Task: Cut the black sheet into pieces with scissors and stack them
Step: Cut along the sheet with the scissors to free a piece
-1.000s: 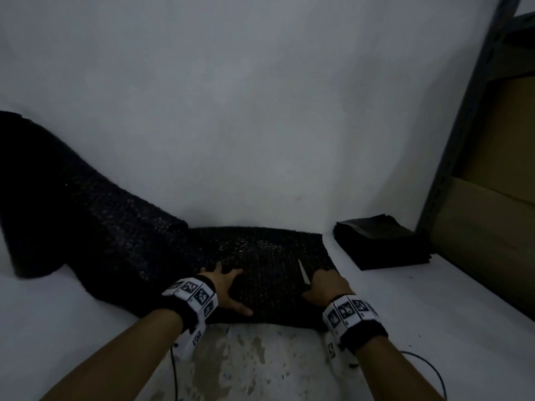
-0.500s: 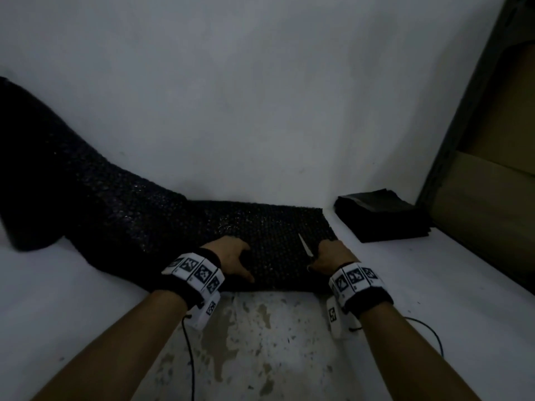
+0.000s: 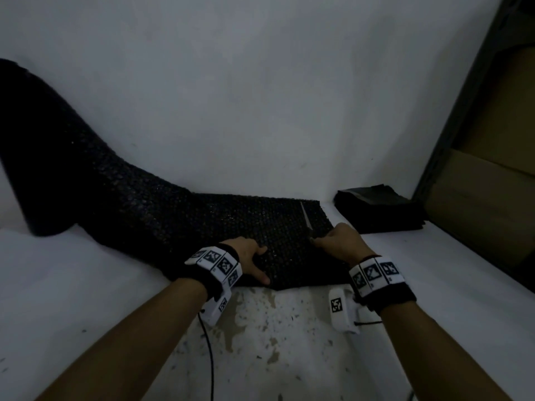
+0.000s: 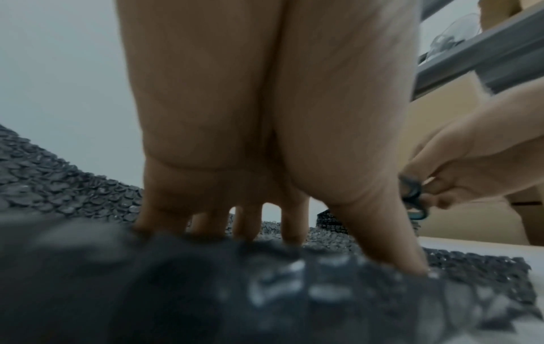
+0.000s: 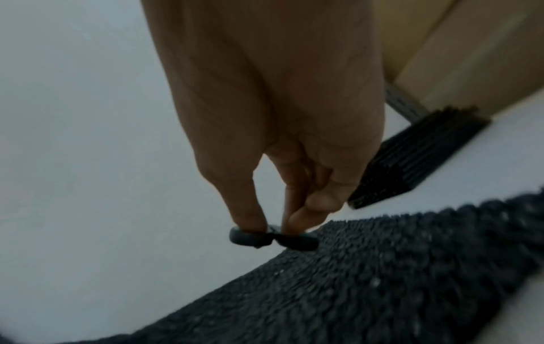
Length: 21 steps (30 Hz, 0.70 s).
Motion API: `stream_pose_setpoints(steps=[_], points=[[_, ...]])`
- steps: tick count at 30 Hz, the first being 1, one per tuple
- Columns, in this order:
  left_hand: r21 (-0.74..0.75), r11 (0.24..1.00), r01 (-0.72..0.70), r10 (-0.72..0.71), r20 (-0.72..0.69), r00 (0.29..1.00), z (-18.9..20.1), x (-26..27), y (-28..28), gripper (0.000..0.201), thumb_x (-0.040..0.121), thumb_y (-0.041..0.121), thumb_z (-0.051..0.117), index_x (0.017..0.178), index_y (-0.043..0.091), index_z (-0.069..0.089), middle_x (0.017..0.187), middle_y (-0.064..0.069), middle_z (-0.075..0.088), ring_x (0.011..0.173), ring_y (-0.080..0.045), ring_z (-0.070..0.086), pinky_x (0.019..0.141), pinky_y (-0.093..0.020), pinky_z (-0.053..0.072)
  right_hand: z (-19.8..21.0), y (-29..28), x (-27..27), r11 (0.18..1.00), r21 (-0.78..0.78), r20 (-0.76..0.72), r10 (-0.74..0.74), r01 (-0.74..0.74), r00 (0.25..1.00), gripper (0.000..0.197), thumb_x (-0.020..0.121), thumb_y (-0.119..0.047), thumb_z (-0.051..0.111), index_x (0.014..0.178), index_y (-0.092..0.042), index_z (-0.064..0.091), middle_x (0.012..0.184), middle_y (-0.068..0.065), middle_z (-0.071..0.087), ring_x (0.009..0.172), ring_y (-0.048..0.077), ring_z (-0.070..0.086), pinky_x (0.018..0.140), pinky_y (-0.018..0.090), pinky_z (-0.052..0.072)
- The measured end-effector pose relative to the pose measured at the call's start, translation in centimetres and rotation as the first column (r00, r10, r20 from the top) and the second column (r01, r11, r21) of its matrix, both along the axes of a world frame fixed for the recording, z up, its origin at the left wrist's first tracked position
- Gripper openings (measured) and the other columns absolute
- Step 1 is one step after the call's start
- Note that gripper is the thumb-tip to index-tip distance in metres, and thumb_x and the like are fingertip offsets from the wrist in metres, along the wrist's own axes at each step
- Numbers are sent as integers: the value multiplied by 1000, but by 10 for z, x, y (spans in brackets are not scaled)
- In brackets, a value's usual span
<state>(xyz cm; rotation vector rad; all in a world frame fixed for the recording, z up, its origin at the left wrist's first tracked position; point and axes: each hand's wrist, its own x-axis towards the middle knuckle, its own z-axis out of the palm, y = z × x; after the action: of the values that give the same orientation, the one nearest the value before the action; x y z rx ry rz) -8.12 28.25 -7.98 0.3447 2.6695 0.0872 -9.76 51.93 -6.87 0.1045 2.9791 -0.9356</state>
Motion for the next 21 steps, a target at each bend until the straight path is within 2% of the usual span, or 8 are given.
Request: stream_pose_setpoints(steps=[4,7,9,12,15,17,19,21], points=[[27,1000,-14,14,-20,1000,1,5,-1,102,81,67,66,158,21,20,160,-7,28,142,-28,36,115,-38,35,-6,-9,16,994,-102,67,36,-29,997,36,83,-35,78,74,-1,75,65,6,72,61,15,65,59,24,53],[52,999,-5,10,-96,995,-3,10,-1,94,80,64,70,153,16,36,148,-8,46,129,-27,49,107,-39,45,-13,-16,25,995,-70,121,76,-68,990,30,81,-31,80,69,-6,69,66,6,70,62,15,65,49,19,48],[52,998,21,-12,-162,987,-6,13,2,82,80,58,73,145,15,49,138,-9,56,118,-27,58,99,-40,51,-13,-21,31,997,7,119,71,-72,990,37,77,-35,84,66,-12,56,75,7,63,72,21,62,49,20,42],[108,993,55,-32,-204,979,-6,21,8,60,81,45,78,133,20,62,128,-6,63,109,-25,63,92,-37,55,-13,-28,37,990,110,109,72,-84,991,39,75,-35,85,81,-7,58,94,12,60,88,28,63,66,27,51],[197,979,52,-21,-157,987,-4,27,10,52,76,49,81,115,16,71,115,-4,68,101,-24,65,84,-35,56,-12,-32,41,975,192,90,91,-107,992,45,76,-35,85,98,-2,63,105,14,62,98,30,64,74,28,53],[228,972,48,-24,-109,994,-3,29,6,52,71,53,83,102,12,71,106,-6,70,94,-26,66,80,-39,56,-12,-32,41,960,252,81,102,-120,991,41,77,-34,84,88,-5,58,101,13,61,96,29,64,68,27,51],[239,969,66,-48,-80,996,-2,29,2,44,72,50,84,95,16,69,101,-3,70,90,-22,65,81,-38,57,-13,-32,42,943,304,74,115,-132,991,41,80,-32,81,72,-9,48,84,6,55,83,25,61,55,23,45],[252,963,98,-81,-77,994,-2,29,0,31,76,40,84,92,18,70,101,-1,70,90,-19,64,81,-34,56,-13,-34,43,923,357,76,122,-142,990,45,81,-30,80,67,-13,41,84,6,55,83,25,61,58,24,46]])
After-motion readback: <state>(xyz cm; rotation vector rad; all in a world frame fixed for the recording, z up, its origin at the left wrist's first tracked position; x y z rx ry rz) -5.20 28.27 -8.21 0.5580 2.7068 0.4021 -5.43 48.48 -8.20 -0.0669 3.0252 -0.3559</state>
